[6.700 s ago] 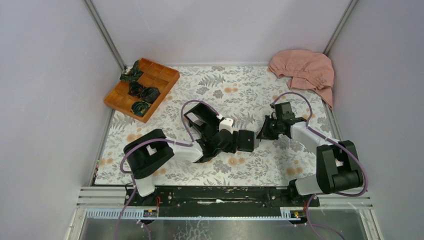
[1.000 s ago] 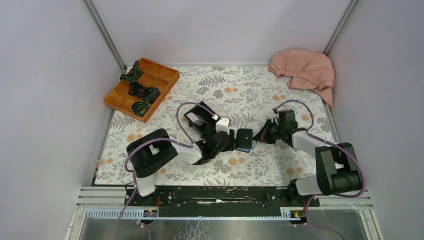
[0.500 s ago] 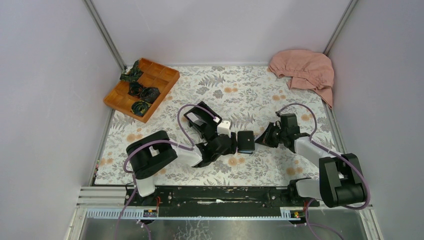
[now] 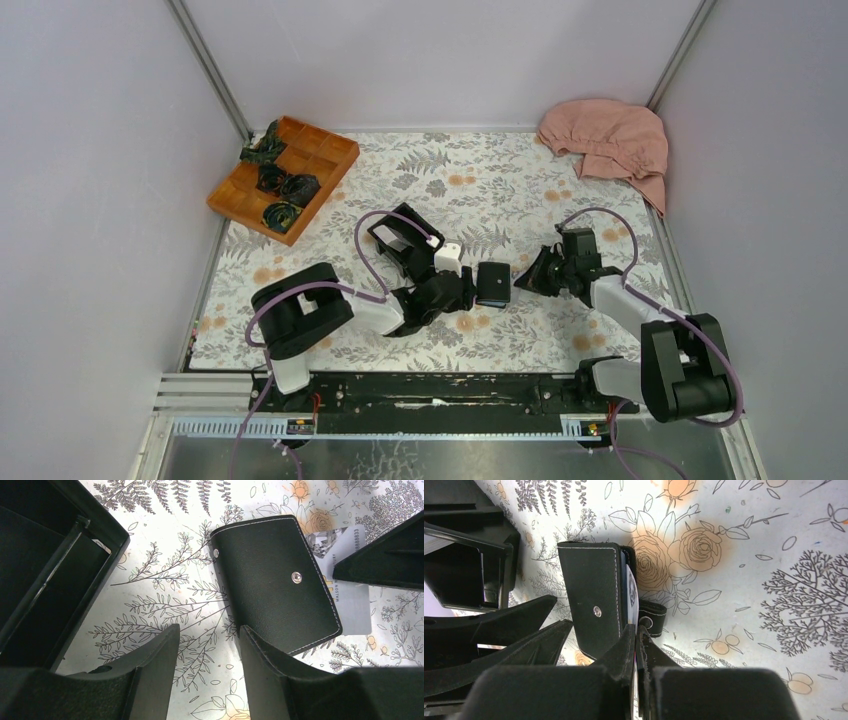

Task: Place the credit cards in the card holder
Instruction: Open the card holder at the center of the board.

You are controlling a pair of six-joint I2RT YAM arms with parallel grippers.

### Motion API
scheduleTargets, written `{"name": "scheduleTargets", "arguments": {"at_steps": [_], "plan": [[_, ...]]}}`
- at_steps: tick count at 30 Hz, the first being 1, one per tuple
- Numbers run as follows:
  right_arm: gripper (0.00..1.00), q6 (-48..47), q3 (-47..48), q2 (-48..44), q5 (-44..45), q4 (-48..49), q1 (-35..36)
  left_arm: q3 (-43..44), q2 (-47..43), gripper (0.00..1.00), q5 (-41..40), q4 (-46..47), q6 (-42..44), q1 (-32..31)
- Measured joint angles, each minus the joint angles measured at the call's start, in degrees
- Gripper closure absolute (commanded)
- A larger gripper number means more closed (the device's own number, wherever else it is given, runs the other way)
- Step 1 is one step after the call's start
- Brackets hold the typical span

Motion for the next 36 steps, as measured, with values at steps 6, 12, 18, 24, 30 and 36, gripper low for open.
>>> {"name": "scheduleTargets", "arguments": {"at_steps": [6,12,18,24,30,36], "plan": [[1.0,1.9,-0.7,3.1,-2.2,4.7,0.0,0.0,0.0,0.45,0.0,0.0,-0.1,0.0],[1.0,4.1,-1.7,4.7,-4.2,8.9,0.0,0.0,0.0,0.45,0.0,0.0,-0.3,0.0],[1.0,6.3,-2.4,6.6,-5.8,12.7,0.0,0.0,0.0,0.45,-0.1,-0.2,-1.0,-0.3],[1.0,7.5,-2.7,7.5,-7.2,16.1,0.6,0.0,0.1,0.45,-0.4,-0.3,-1.7,-0.7],[1.0,7.2,-2.7,5.8,-7.4,15.5,1.0,0.0,0.0,0.45,-0.7,-0.9,-2.1,-0.7],[1.0,5.6,-1.6,1.7,-7.4,11.7,1.5,-0.8,-0.7,0.45,-0.7,-1.3,-3.4,-1.2]]}}
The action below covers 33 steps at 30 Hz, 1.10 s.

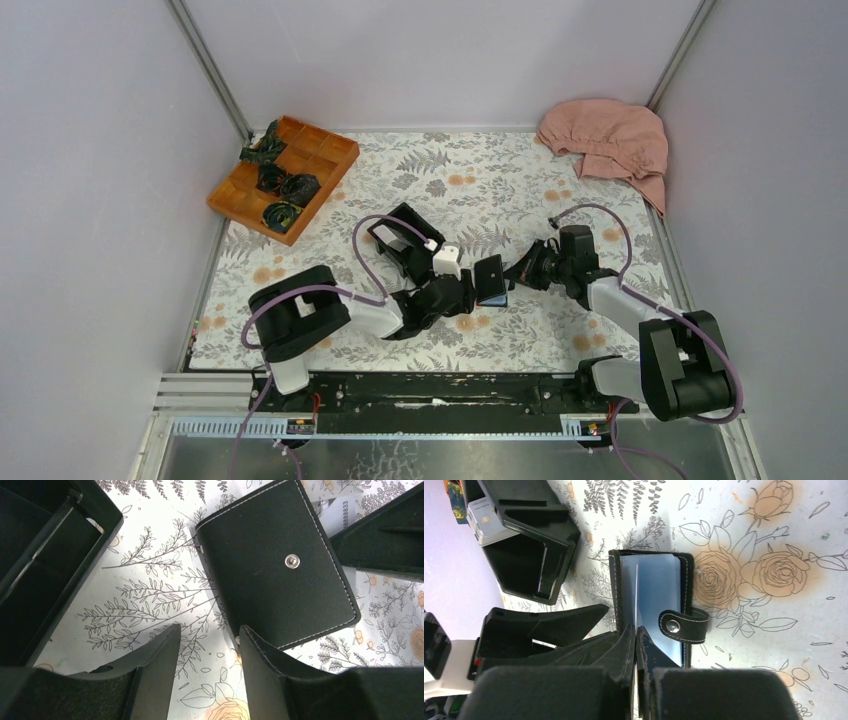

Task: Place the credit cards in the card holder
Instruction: Open the card holder at the center of the board.

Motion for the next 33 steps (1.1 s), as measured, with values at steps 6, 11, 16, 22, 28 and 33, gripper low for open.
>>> {"name": "scheduleTargets", "arguments": {"at_steps": [6,11,16,22,28,33], "plan": [[1.0,-0.5,1.7,-0.6,0.0,-1.6,1.7,-1.1,-1.1,0.44,0.0,-0.5,-1.7,-0.6],[1.0,-0.5,2.6,-0.1,0.1,-1.6,4.6,-1.2,-1.5,0.44,-0.1,-1.2,-2.7,-0.7],[1.0,-0.7,3.9,0.3,0.7,-2.3,6.8,-1.5,-2.1,0.44,-0.4,-2.2,-3.7,-0.9],[1.0,-1.9,6.2,2.6,1.9,-3.3,8.8,-2.2,-3.3,0.44,-0.9,-3.5,-5.6,-1.1],[1.0,-3.2,7.8,4.3,3.5,-4.8,11.1,-4.3,-6.4,0.43,-1.2,-6.2,-7.5,-1.6],[1.0,-4.5,9.9,4.3,5.2,-6.8,13.2,-5.2,-8.9,0.43,-1.6,-9.5,-9.0,-2.1]]}}
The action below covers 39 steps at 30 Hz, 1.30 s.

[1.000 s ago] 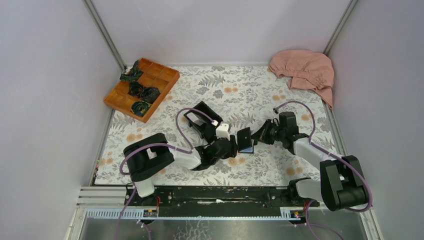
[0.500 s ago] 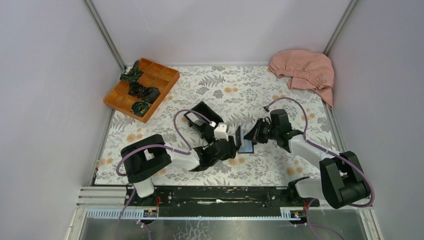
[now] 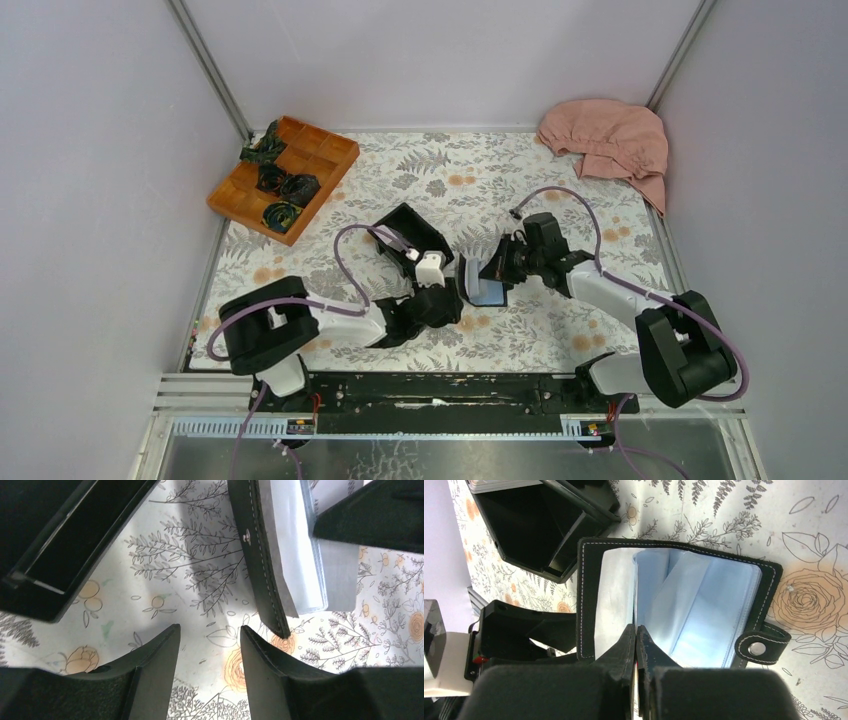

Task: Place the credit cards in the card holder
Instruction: Open the card holder at the center of the board.

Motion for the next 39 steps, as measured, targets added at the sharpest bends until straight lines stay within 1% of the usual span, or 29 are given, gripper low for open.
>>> {"name": "scheduleTargets", "arguments": {"at_steps": [7,12,18,21,24,27,30,33,39], "plan": [[1.0,-1.7,3.2,2.1,2.5,-2.5,2.4,-1.2,-4.2,0.43,-2.0,-6.6,-2.4,-2.8],[1.0,-2.6,4.5,5.2,3.6,-3.0,3.5,-1.5,-8.5,0.43,-3.0,-15.9,-4.5,-5.9],[1.0,-3.3,4.9,7.9,4.3,-3.3,4.6,-1.4,-14.1,0.43,-3.8,-29.9,-6.4,-9.0],[1.0,-3.5,5.5,8.7,4.5,-3.7,5.0,-1.3,-15.9,0.42,-4.3,-35.3,-6.6,-9.4],[1.0,-3.9,6.6,9.5,5.3,-4.3,5.7,0.0,-16.3,0.42,-5.7,-38.5,-6.5,-9.4],[1.0,-4.3,7.5,9.9,6.3,-5.1,6.4,3.4,-15.6,0.4,-7.1,-39.5,-5.3,-9.4],[1.0,-4.7,7.9,10.1,7.3,-5.7,6.8,7.4,-13.8,0.37,-8.4,-38.7,-3.5,-9.4],[1.0,-5.0,7.9,10.1,7.9,-6.0,6.8,10.2,-11.5,0.36,-10.2,-37.6,-1.0,-9.4],[1.0,-5.1,7.6,10.0,8.7,-5.8,7.1,14.0,-5.6,0.37,-11.3,-32.9,4.7,-5.9]]}}
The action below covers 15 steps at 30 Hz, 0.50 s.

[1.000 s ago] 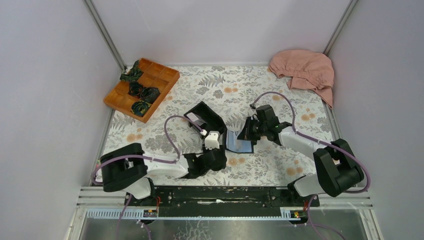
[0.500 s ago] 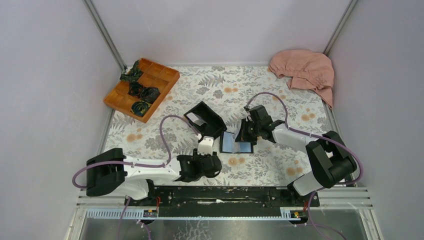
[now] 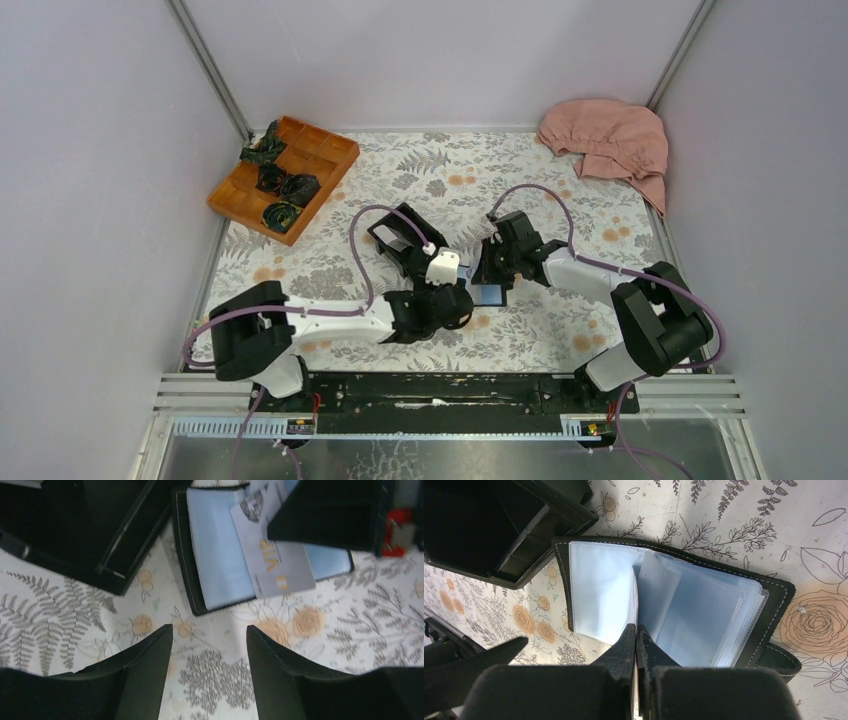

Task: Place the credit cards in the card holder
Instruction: Open the card holder at the center of the board.

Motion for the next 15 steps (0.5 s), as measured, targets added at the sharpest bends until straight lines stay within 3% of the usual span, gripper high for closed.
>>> {"name": "scheduleTargets", "arguments": {"at_steps": [15], "plan": [[1.0,0.1,-0.8,-0.4,0.5,0.9,0.2,0.1,6.6,0.45,0.4,15.6,9.9,5.5]]}}
